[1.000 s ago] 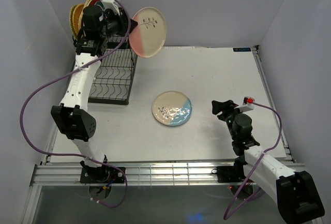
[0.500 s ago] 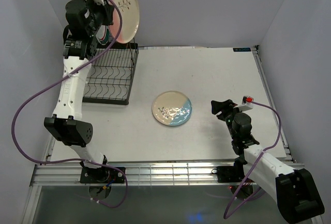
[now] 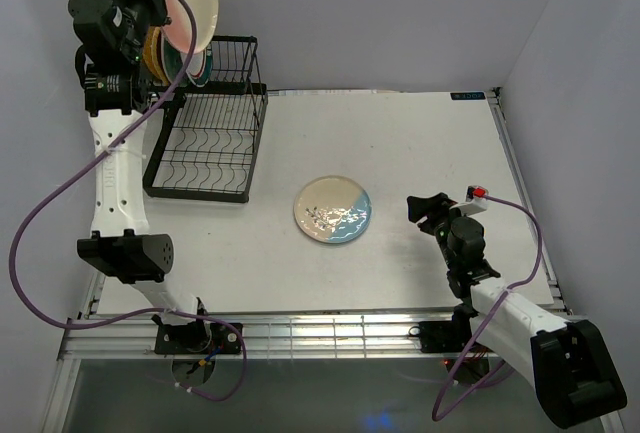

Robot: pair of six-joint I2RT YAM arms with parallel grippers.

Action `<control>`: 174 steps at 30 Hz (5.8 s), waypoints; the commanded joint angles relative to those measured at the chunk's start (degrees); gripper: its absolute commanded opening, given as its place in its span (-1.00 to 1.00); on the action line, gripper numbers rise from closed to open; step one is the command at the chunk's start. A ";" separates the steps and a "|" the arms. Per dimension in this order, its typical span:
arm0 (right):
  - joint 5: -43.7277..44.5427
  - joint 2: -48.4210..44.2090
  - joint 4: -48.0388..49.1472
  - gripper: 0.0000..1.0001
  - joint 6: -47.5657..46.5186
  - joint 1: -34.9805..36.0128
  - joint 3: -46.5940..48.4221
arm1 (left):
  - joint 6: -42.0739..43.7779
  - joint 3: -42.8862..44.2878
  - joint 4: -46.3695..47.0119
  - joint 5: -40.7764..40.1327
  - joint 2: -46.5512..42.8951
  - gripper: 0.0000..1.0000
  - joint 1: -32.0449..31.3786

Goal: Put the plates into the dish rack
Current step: Insert the plate into the dish rack.

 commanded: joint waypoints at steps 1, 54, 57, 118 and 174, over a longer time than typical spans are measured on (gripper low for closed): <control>0.47 0.84 2.57 0.24 0.31 -0.06 2.65 | -0.18 -1.84 8.84 -0.17 -2.68 -1.00 2.87; 0.21 2.87 2.66 0.22 0.22 -0.06 3.18 | -1.85 -15.30 25.28 0.80 6.98 -1.00 3.23; 0.21 2.96 2.66 0.22 0.22 -0.06 3.18 | 0.87 -15.74 26.60 -1.30 7.16 -1.00 2.18; -0.84 3.57 2.74 0.18 -0.05 0.02 3.62 | 11.42 -17.58 31.26 -11.15 9.54 -1.00 -5.47; -1.37 4.27 2.57 0.17 -0.31 0.02 4.06 | 10.28 -17.94 30.39 -11.77 8.57 0.14 -5.12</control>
